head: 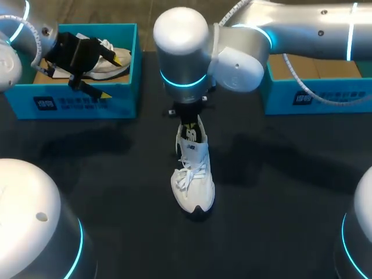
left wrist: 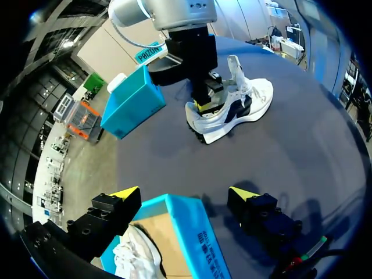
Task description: Take the shoe out of the shoebox, open the shoe tongue, remove and reinsert the insole, then place the shoe into the shoebox
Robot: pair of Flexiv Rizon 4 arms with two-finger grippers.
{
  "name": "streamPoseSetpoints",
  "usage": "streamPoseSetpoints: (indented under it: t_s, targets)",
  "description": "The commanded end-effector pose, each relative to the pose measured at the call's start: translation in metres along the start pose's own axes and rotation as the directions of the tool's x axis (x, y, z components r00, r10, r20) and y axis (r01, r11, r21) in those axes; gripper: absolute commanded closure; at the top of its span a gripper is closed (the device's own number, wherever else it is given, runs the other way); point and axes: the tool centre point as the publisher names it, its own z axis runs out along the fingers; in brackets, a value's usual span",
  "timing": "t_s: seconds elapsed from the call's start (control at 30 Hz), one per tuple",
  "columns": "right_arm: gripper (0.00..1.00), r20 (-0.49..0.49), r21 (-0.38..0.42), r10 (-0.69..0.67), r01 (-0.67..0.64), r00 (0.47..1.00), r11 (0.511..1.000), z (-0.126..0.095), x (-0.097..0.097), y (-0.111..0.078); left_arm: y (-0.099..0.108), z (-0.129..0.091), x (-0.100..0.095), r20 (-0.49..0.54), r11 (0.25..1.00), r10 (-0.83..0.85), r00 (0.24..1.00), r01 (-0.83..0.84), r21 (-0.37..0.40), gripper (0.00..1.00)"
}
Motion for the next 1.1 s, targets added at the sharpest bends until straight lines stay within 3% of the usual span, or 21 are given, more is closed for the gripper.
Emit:
streamPoseSetpoints:
  t_s: [0.03,0.2,0.47,0.63,0.8,0.97,1.1]
  targets:
    - [1.0,-0.016,-0.029,0.007,-0.008,1.0,1.0,0.021,0.004,-0.001,-0.001,0.0,0.0,-0.001,1.0,0.0,1.0,0.0,-0.004,0.0]
    - [1.0,-0.03,-0.037,0.03,-0.032,0.999,0.999,0.038,0.007,-0.001,-0.001,0.0,0.0,-0.001,1.0,0.0,1.0,0.0,-0.004,0.0]
    - [1.0,-0.024,0.075,0.041,-0.039,0.999,0.996,0.06,0.007,-0.012,-0.001,0.0,0.0,-0.001,1.0,0.0,1.0,0.0,-0.004,0.0]
    - [1.0,-0.001,0.064,0.047,-0.047,0.999,0.997,0.047,0.004,-0.014,-0.001,0.0,0.0,-0.001,1.0,0.0,1.0,0.0,-0.004,0.0]
    - [1.0,0.036,0.012,0.029,-0.029,0.999,0.999,0.027,0.002,-0.002,-0.001,0.0,0.0,-0.001,1.0,0.0,1.0,0.0,-0.004,0.0]
    - [1.0,0.029,0.01,0.019,-0.019,0.999,1.0,0.039,0.003,0.008,-0.001,0.0,0.0,-0.001,1.0,0.0,1.0,0.0,-0.004,0.0]
    - [1.0,0.031,0.064,0.018,-0.02,0.999,0.998,0.055,0.005,0.005,-0.001,0.0,0.0,-0.001,1.0,0.0,1.0,0.0,-0.004,0.0]
